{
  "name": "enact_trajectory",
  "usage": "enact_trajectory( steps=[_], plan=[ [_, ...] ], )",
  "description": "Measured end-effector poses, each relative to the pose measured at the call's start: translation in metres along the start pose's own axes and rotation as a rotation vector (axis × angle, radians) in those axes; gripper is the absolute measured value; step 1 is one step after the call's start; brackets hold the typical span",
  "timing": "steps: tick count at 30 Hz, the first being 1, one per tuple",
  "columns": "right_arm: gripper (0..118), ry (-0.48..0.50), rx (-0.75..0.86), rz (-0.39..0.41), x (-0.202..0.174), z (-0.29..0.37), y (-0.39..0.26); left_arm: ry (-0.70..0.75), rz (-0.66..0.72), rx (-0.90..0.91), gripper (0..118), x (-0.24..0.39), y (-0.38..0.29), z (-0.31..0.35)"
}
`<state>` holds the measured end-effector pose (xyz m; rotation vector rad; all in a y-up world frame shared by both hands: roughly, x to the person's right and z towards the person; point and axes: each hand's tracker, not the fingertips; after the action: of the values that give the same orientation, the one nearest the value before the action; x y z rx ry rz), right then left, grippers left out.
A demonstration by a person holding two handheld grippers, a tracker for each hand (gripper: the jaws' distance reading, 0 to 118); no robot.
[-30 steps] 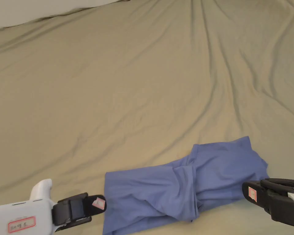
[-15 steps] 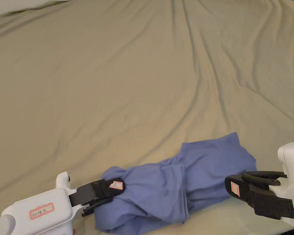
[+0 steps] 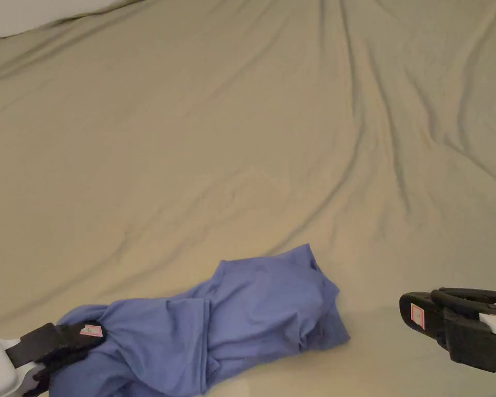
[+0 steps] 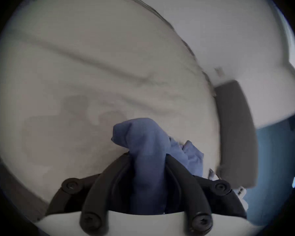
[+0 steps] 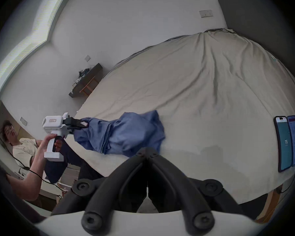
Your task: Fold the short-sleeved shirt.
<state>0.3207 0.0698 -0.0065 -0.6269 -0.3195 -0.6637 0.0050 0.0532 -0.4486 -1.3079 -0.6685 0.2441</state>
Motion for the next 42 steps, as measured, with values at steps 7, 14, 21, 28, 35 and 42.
enact_trajectory(
  steps=[7,14,21,28,35,42],
  plan=[
    [2,0.018,0.045,-0.047,0.026,0.016,-0.005,-0.031,-0.263,-0.105,18,0.129,-0.036,-0.036],
    [2,-0.046,0.081,-0.104,0.056,0.041,-0.012,-0.251,-0.358,-0.317,71,0.197,-0.056,-0.128],
    [2,-0.066,0.100,-0.144,0.065,0.050,-0.015,-0.357,-0.321,-0.201,108,0.184,-0.038,-0.078],
    [2,-0.090,0.066,-0.080,0.053,0.036,-0.002,0.100,-0.748,-0.007,0,0.200,-0.074,-0.063],
    [2,-0.123,0.058,-0.089,0.058,0.031,-0.001,-0.182,-0.691,-0.336,0,0.249,-0.117,-0.180],
    [2,-0.155,0.089,-0.074,0.055,0.043,0.013,-0.306,-0.747,-0.345,0,0.266,-0.124,-0.170]
  ],
)
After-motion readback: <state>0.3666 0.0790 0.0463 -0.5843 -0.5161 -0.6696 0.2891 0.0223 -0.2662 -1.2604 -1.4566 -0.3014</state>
